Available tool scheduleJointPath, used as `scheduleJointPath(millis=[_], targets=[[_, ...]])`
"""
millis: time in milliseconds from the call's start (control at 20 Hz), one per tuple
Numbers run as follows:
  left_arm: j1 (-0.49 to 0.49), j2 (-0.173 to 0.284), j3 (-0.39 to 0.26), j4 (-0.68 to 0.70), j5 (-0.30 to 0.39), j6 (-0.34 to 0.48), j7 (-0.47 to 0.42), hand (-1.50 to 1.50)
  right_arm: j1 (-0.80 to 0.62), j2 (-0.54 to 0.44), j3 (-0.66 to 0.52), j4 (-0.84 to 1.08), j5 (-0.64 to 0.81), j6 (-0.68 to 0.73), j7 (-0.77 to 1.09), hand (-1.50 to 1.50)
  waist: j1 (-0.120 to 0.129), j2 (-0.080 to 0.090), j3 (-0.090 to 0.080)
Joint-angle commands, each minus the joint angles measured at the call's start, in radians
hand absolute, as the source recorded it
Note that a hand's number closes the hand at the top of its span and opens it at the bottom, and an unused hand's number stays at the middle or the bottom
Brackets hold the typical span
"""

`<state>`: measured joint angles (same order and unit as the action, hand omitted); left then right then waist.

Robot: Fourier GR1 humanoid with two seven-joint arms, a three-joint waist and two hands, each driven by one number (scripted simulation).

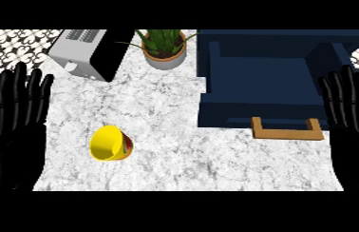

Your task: Pick up the cup, place it into the drawer and close the drawer

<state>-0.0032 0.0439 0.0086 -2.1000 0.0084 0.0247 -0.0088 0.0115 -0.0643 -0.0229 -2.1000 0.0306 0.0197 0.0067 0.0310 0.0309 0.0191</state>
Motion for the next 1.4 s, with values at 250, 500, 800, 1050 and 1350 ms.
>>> scheduleJointPath(millis=[250, 500, 800, 1050, 1350], targets=[[0.123, -0.042, -0.148, -0.143, -0.169, 0.055, 0.023, -1.50, -0.021, -0.020, -0.007, 0.014, -0.057, 0.058, 0.009, -1.50, -0.029, -0.032, -0.019], [0.150, -0.038, -0.090, -0.020, 0.079, 0.065, -0.018, -1.50, -0.100, 0.023, 0.056, 0.017, -0.105, 0.043, 0.138, -1.50, -0.027, -0.031, -0.020], [0.048, -0.044, -0.261, -0.015, -0.033, 0.244, 0.065, -1.50, -0.092, 0.009, 0.023, 0.062, -0.110, 0.061, 0.106, -1.50, -0.031, -0.031, -0.019], [0.079, -0.044, -0.194, 0.054, 0.019, 0.202, -0.025, -1.50, -0.058, -0.011, -0.025, 0.086, -0.161, 0.109, 0.050, -1.50, -0.031, -0.031, -0.019], [0.050, -0.037, -0.170, 0.001, 0.002, 0.205, 0.102, -1.50, -0.066, 0.019, 0.013, 0.087, -0.127, 0.087, 0.034, -1.50, -0.031, -0.031, -0.019]])
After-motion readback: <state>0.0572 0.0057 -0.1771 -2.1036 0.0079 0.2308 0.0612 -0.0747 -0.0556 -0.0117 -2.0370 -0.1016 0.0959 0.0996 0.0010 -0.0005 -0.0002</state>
